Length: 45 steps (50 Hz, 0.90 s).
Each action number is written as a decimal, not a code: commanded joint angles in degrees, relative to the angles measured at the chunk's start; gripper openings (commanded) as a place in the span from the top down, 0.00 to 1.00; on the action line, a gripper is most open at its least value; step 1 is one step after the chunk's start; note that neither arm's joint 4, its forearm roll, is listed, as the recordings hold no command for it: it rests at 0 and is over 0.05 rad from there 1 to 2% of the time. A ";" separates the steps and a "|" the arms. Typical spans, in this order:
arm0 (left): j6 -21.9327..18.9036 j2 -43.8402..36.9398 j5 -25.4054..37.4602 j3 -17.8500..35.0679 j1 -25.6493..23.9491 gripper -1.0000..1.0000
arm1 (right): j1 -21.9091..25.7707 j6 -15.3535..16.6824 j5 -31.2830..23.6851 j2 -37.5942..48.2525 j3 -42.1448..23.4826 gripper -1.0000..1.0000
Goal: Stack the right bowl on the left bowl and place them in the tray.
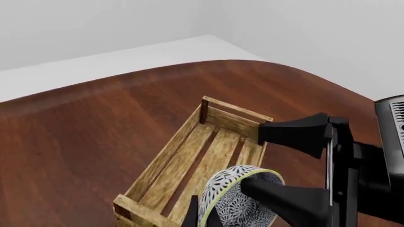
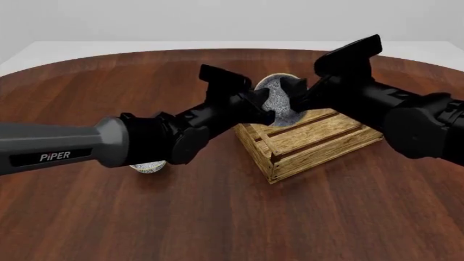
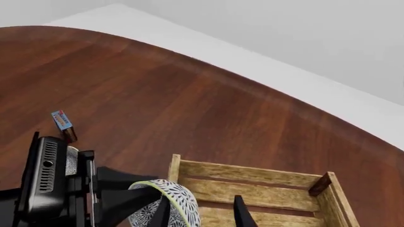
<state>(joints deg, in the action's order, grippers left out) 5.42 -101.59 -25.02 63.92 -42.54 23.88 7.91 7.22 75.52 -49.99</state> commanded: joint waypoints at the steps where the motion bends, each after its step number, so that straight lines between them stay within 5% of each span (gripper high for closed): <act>1: -0.57 0.61 -0.14 -0.63 0.21 1.00 | -0.27 -0.03 0.16 -0.62 -0.24 0.00; 45: -4.83 1.34 4.75 3.03 11.86 1.00 | 2.94 -2.23 -2.03 -6.62 1.12 0.00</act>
<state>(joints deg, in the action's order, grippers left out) 1.57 -101.94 -21.04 67.00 -32.67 26.46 6.02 5.52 69.86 -49.06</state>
